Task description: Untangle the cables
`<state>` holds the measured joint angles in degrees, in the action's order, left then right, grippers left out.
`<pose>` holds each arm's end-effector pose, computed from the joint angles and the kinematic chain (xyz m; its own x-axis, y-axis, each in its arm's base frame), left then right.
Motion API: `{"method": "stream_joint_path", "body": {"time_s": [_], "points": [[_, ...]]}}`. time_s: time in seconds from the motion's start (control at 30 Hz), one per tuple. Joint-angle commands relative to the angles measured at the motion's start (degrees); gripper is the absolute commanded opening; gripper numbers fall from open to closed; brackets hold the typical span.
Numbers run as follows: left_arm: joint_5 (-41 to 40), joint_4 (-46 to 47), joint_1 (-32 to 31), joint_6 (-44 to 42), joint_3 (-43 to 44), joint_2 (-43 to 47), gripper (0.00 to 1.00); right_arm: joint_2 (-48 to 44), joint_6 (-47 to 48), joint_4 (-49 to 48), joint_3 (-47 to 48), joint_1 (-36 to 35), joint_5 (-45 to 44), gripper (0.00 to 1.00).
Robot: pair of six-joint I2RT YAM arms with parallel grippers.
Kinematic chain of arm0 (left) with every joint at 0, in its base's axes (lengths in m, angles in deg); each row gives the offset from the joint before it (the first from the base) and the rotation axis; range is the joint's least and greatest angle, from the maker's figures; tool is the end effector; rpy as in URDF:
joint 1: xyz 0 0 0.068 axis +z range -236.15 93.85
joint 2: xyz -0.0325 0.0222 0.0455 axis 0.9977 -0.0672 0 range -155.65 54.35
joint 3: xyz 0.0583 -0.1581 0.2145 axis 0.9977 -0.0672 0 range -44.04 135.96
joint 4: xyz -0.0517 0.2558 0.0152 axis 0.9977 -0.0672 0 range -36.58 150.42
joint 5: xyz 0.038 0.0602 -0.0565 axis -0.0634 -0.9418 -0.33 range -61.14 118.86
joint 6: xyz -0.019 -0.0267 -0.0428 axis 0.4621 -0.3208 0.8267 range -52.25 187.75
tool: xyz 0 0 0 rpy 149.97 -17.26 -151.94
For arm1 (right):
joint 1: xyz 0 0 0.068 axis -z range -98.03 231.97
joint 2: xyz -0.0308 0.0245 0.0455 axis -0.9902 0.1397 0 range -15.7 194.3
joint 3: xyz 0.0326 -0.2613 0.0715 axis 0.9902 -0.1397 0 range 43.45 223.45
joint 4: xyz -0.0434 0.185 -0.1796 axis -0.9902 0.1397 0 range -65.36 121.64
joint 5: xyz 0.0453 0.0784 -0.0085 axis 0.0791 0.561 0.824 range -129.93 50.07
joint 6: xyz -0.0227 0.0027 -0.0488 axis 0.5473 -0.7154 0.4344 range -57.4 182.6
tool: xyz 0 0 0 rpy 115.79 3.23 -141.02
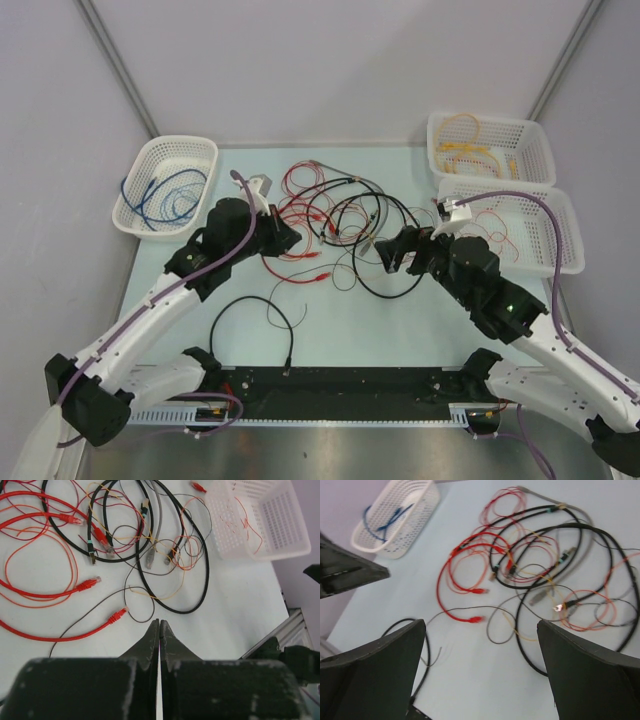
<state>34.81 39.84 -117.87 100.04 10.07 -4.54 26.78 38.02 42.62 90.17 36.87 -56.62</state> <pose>0.1950 -0.1249 0.3320 -0.6299 -0.2353 -0.7402 0.3149 0.7938 -0.5203 0.1273 0.1134 0.3442 -0.3527 0.2105 -0.9117 -0.3683 0.8645 0.3420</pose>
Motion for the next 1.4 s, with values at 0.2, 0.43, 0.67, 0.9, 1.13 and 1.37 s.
{"method": "stream_joint_path", "body": {"time_s": [0.2,0.43,0.67,0.9,1.13,1.37], "points": [[-8.7,-3.1,-1.1,-4.9,-0.8,-4.6,0.31,4.8,-1.3,-4.4,0.0,-1.6,6.1,0.99],[-26.7,-4.3,0.6,-1.2,4.3,-20.4,1.0,4.0,-1.9,-2.2,0.0,-1.9,4.6,0.99],[-31.0,-2.4,3.2,0.5,15.4,-37.7,1.0,4.5,-1.0,-1.2,0.0,-1.9,3.9,1.0],[-31.3,-3.9,8.9,1.6,20.4,-50.1,1.0,6.5,1.5,-1.5,0.0,-1.8,3.2,1.0],[-32.1,-4.6,9.3,0.8,21.0,-54.8,0.97,8.4,3.0,-3.0,0.0,1.2,5.0,0.99],[-29.7,-4.3,9.3,-1.3,20.3,-54.8,0.26,8.5,2.7,-2.9,0.0,2.5,5.9,1.0]]}}
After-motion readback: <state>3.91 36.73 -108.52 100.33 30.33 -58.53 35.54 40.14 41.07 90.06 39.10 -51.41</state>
